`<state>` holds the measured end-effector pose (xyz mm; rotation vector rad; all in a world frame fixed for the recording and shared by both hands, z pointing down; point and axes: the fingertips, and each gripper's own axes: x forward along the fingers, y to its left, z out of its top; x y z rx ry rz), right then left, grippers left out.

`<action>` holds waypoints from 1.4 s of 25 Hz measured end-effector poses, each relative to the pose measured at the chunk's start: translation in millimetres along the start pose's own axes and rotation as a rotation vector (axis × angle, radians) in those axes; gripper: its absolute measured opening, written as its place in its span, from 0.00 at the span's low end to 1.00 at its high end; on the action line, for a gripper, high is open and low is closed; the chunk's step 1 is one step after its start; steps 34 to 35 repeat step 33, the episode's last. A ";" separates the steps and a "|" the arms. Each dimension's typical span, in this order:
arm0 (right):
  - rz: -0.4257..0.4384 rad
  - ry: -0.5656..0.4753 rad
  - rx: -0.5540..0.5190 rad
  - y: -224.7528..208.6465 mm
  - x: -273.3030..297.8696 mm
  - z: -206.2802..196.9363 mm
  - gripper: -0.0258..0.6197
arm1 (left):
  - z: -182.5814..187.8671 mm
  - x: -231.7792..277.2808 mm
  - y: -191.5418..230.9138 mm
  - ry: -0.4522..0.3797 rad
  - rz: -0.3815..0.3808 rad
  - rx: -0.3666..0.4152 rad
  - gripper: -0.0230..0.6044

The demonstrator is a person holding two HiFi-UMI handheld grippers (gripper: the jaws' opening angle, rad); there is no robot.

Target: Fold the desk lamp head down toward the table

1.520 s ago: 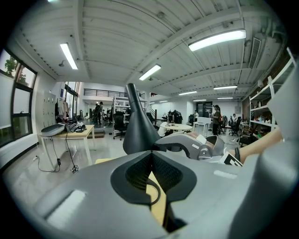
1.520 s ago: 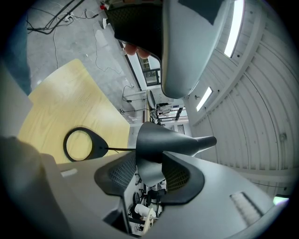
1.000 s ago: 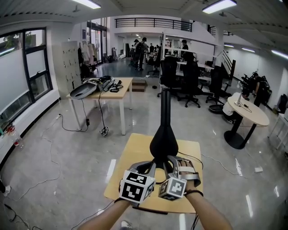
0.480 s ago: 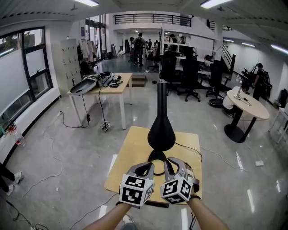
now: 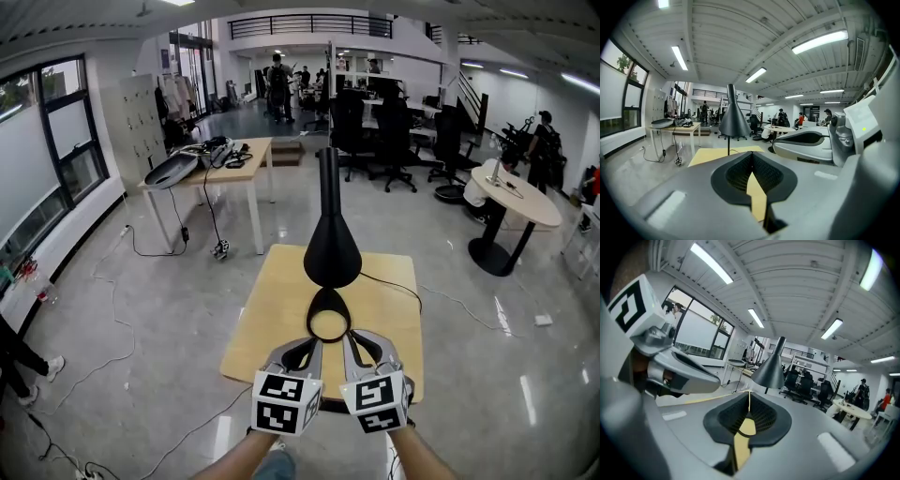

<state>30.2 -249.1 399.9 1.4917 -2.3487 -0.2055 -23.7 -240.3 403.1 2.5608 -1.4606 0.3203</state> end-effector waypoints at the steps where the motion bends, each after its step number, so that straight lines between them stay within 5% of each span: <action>1: 0.011 -0.002 0.040 3.9 -3.0 0.0 0.05 | -0.3 -2.9 -1.1 -0.004 0.002 0.001 0.07; 12: 0.044 0.022 0.342 23.0 -46.3 -10.5 0.05 | -8.6 -32.8 -19.4 -0.022 0.022 0.046 0.07; 35: 0.074 0.017 0.377 56.7 -42.9 -3.5 0.05 | -17.7 -53.3 -5.7 0.023 0.026 0.106 0.07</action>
